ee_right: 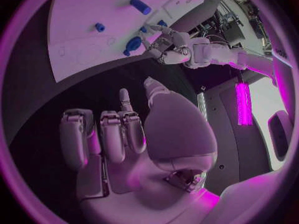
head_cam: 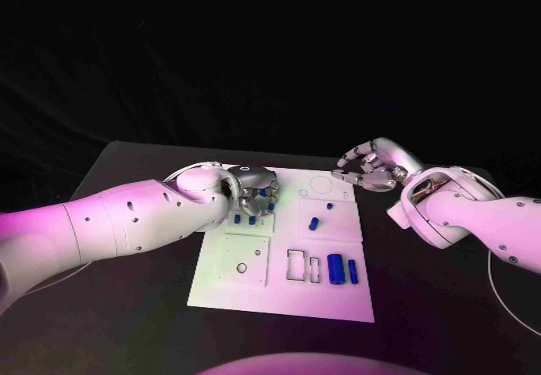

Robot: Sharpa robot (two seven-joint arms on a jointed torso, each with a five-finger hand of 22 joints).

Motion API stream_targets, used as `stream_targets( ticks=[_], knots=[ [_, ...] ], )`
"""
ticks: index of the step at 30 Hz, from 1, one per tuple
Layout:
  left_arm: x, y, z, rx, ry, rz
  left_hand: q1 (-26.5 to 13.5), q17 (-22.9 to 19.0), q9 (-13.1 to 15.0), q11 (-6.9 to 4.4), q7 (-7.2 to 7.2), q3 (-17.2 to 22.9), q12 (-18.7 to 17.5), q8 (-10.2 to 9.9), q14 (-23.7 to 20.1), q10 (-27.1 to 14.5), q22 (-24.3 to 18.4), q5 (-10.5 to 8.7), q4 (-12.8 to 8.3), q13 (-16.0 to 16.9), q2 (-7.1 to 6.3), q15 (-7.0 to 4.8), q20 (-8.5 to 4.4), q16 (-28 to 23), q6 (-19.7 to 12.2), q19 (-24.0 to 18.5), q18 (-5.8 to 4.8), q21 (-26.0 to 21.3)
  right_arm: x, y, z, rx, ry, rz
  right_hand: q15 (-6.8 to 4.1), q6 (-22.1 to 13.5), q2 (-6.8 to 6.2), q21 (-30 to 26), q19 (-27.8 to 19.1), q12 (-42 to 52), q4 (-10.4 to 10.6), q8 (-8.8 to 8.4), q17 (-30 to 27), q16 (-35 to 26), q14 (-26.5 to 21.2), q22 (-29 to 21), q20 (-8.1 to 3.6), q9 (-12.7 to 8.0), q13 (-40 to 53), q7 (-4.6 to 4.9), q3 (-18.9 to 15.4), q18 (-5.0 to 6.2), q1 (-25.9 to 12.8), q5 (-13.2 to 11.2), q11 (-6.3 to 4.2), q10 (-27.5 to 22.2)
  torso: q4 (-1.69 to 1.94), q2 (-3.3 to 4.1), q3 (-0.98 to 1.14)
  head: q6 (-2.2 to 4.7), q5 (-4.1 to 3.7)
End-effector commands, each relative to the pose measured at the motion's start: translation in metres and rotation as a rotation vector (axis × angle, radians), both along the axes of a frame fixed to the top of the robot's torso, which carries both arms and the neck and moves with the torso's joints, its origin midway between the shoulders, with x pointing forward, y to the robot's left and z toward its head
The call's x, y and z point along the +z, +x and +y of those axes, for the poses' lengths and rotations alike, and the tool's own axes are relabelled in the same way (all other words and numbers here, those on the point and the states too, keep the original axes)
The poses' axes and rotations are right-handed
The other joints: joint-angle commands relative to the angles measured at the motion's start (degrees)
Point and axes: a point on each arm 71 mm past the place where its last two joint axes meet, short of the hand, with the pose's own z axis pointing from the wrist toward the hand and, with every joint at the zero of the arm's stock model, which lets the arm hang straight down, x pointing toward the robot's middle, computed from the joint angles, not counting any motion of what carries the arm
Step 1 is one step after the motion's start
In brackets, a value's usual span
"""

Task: Assemble the parts on the task board

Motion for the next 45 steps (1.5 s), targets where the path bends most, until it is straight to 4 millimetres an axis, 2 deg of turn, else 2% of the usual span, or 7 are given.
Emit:
stream_targets(
  ticks=[1,16,25,31,39,45],
  knots=[
    [-0.0017,-0.0013,-0.0024,-0.002,0.034,0.011,-0.48,0.05,-0.11,-0.04,-0.07,0.38,-0.34,-0.26,0.39,0.65,0.49,-0.13,-0.10,-0.16,-0.04,-0.08,-0.09,0.34,0.52,0.63,-1.01,0.49,0.0002,-0.0005,0.0009,0.009,-0.005,-0.008,-0.36,-0.10,0.66,-0.31,2.92,-0.33,-0.03,0.19,11.84,-0.39,5.22,10.73,-0.55,-0.05,12.00,-0.10,-0.17,0.69,-0.04,0.37,-0.34,3.09,0.04,-0.03,-0.02,0.01,-0.03],
    [-0.0009,0.0011,-0.0045,0.003,0.020,-0.003,0.49,0.48,-0.45,-0.80,-0.61,3.59,-1.58,-1.00,1.36,4.70,2.91,-0.22,-0.97,-1.31,1.32,-0.80,-0.58,0.85,3.13,1.77,-1.48,2.30,0.0001,-0.0003,0.0018,0.011,-0.006,-0.009,-0.36,-0.07,0.72,-0.25,2.96,-0.22,-0.04,0.22,11.88,-0.37,5.23,10.77,-0.55,-0.05,12.12,-0.11,-0.14,0.67,0.03,0.41,-0.35,3.20,0.02,0.00,0.02,-0.01,0.08],
    [-0.0023,0.0034,-0.0060,0.010,0.029,0.002,1.47,0.74,-0.39,-1.53,-1.04,6.44,-2.47,-1.26,1.80,8.41,4.75,-0.58,-3.03,-1.64,2.49,-1.45,-1.07,1.19,5.56,2.57,-1.82,3.62,0.0002,-0.0004,0.0025,0.012,-0.006,-0.009,-0.37,-0.05,0.75,-0.27,2.95,-0.23,-0.05,0.24,11.89,-0.37,5.24,10.76,-0.55,-0.05,12.10,-0.11,-0.12,0.67,0.06,0.42,-0.35,3.19,-0.01,0.03,-0.01,-0.20,0.05],
    [-0.0039,0.0045,-0.0080,0.009,0.028,0.002,1.16,0.84,-0.44,-1.58,-1.04,7.16,-3.22,-1.62,1.93,9.11,5.19,-0.80,-3.66,-1.83,2.44,-1.51,-1.16,1.30,5.91,2.74,-1.91,3.95,0.0003,-0.0004,0.0030,0.014,-0.008,-0.011,-0.37,0.04,0.84,-0.24,2.97,-0.17,-0.04,0.30,11.92,-0.36,5.24,10.79,-0.55,-0.04,12.17,-0.13,-0.08,0.67,0.12,0.45,-0.37,3.25,-0.08,0.05,-0.01,-0.29,0.00],
    [-0.0053,0.0061,-0.0071,0.013,0.025,0.005,0.37,0.60,-0.52,-1.48,-0.92,7.59,-4.37,-2.13,1.94,9.45,5.34,-0.89,-4.01,-2.16,2.14,-1.43,-1.14,1.28,6.00,2.77,-1.94,4.09,0.0003,-0.0005,0.0034,0.016,-0.010,-0.012,-0.37,0.05,0.84,-0.24,2.97,-0.17,-0.04,0.31,11.93,-0.36,5.25,10.78,-0.55,-0.04,12.17,-0.14,-0.07,0.67,0.12,0.46,-0.37,3.25,0.07,-0.10,0.02,-0.32,-0.16],
    [-0.0052,0.0065,-0.0061,0.014,0.019,0.002,-0.06,0.35,-0.53,-1.39,-0.86,8.02,-5.28,-2.41,1.90,9.80,5.40,-0.86,-4.30,-2.42,2.13,-1.37,-1.08,1.23,6.23,2.74,-1.95,4.14,0.0004,-0.0005,0.0038,0.017,-0.010,-0.013,-0.37,0.05,0.84,-0.24,2.97,-0.17,-0.04,0.31,11.93,-0.36,5.25,10.78,-0.55,-0.04,12.17,-0.14,-0.07,0.67,0.12,0.46,-0.37,3.25,0.07,-0.11,0.01,-0.16,0.02]
  ],
)
